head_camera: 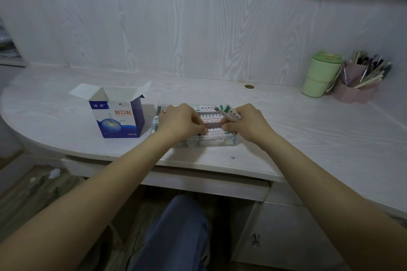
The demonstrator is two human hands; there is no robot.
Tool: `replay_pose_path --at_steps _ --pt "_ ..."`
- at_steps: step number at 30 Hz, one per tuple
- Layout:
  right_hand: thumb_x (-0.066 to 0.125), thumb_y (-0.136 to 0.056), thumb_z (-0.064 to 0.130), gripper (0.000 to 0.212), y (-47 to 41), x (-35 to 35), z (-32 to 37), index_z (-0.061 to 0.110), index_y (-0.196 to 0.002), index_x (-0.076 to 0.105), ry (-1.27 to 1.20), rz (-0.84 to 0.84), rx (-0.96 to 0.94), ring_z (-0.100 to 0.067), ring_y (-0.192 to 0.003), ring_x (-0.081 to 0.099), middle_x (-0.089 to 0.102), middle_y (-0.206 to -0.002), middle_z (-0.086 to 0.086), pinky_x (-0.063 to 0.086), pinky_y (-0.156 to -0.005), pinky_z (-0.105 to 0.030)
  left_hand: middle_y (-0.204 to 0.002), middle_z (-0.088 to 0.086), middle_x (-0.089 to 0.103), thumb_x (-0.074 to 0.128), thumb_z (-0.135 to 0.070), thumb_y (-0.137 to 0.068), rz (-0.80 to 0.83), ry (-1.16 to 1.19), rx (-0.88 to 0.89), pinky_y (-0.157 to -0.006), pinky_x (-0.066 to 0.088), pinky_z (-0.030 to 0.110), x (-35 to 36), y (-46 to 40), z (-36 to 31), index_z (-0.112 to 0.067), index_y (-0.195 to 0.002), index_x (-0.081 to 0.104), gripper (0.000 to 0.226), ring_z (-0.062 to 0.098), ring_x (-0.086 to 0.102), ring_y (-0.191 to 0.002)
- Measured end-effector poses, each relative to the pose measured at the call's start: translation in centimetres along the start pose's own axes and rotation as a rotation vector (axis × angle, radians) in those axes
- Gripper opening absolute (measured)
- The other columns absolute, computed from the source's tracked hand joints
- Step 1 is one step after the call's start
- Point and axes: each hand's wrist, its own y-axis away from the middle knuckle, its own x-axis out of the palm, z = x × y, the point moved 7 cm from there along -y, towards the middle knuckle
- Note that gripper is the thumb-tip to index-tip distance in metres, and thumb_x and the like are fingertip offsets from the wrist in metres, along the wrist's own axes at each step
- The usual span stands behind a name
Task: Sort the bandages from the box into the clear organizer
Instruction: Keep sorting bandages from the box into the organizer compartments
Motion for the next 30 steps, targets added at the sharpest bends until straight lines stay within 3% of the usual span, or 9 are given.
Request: replay_pose_path --at_steps 3,10,13,15,18,21,26,28,30 --pt "0.072 -0.079 0.009 0.006 0.0 -0.1 0.0 0.01 -0.085 0.074 -0.016 -0.011 0.001 -0.007 -0.056 0.055 0.068 -0.072 -0.006 0.038 -0.046 -0.004 -0.068 -0.011 0.064 0.077 -0.046 -0.071 0.007 -0.002 0.016 -0.079 0.048 0.034 0.3 -0.1 0.0 -0.035 -0.066 0.068 0.015 0.019 0.061 -0.089" --pt "0.073 -0.078 0.009 0.009 0.0 0.2 0.0 0.009 -0.088 0.074 0.009 0.024 0.017 -0.007 -0.055 0.054 0.063 -0.065 -0.001 0.035 -0.042 -0.004 -0.074 -0.009 0.067 0.077 -0.043 -0.072 0.013 0.014 0.028 -0.082 0.05 0.039 0.5 -0.1 -0.3 -0.035 -0.067 0.069 0.013 0.022 0.06 -0.092" --pt "0.073 -0.079 0.011 0.011 0.2 -0.1 0.2 0.007 -0.09 0.073 -0.013 0.006 0.007 -0.007 -0.057 0.054 0.064 -0.068 -0.002 0.037 -0.044 -0.006 -0.076 -0.007 0.063 0.073 -0.037 -0.078 -0.055 0.061 0.056 -0.073 0.047 0.032 -0.5 0.1 -0.5 -0.03 -0.082 0.073 0.008 0.02 0.06 -0.089" --pt "0.071 -0.081 0.014 0.011 0.4 -0.6 0.7 0.007 -0.089 0.072 -0.017 -0.027 -0.017 -0.008 -0.06 0.056 0.065 -0.071 -0.002 0.04 -0.048 -0.012 -0.085 -0.007 0.058 0.071 -0.032 -0.082 -0.147 0.192 0.135 -0.07 0.041 0.027 -1.8 0.4 -1.2 -0.027 -0.1 0.07 0.019 0.014 0.056 -0.086" --pt "0.07 -0.081 0.013 0.008 0.6 -1.0 1.6 0.012 -0.089 0.07 -0.086 -0.006 -0.041 0.0 -0.048 0.055 0.065 -0.068 0.003 0.037 -0.043 -0.011 -0.101 -0.009 0.056 0.074 -0.026 -0.08 -0.204 0.369 0.314 -0.068 0.036 0.006 -3.4 1.3 -2.8 -0.029 -0.116 0.063 0.038 0.003 0.053 -0.081" --pt "0.073 -0.081 0.012 0.01 1.1 -0.4 2.8 0.015 -0.088 0.067 -0.191 0.146 -0.054 -0.002 -0.047 0.055 0.065 -0.063 0.009 0.038 -0.045 -0.013 -0.096 -0.003 0.067 0.073 -0.019 -0.081 -0.221 0.424 0.367 -0.065 0.038 0.002 -4.0 1.6 -3.6 -0.024 -0.111 0.068 0.031 -0.002 0.058 -0.078" --pt "0.069 -0.084 0.007 0.003 1.8 0.4 4.1 0.007 -0.083 0.066 -0.245 0.31 -0.096 0.0 -0.041 0.05 0.06 -0.047 0.01 0.036 -0.042 -0.013 -0.091 -0.006 0.068 0.072 -0.019 -0.082 -0.124 0.409 0.353 -0.07 0.046 0.015 -4.0 1.1 -3.8 -0.027 -0.1 0.071 0.02 0.004 0.059 -0.077" --pt "0.069 -0.084 0.007 0.005 1.7 0.5 4.1 0.007 -0.081 0.065 -0.258 0.307 -0.081 -0.002 -0.041 0.05 0.062 -0.05 0.007 0.036 -0.041 -0.014 -0.087 -0.013 0.062 0.073 -0.023 -0.08 -0.117 0.418 0.315 -0.065 0.041 0.013 -4.1 0.9 -3.5 -0.031 -0.083 0.069 0.009 0.001 0.056 -0.075" --pt "0.07 -0.084 0.008 0.01 1.4 0.6 3.9 0.005 -0.092 0.065 -0.33 0.296 -0.064 -0.006 -0.05 0.059 0.069 -0.068 -0.003 0.042 -0.046 -0.016 -0.079 -0.01 0.066 0.073 -0.022 -0.08 -0.12 0.481 0.276 -0.062 0.042 0.013 -4.0 0.8 -2.9 -0.029 -0.074 0.067 0.011 -0.001 0.059 -0.068"
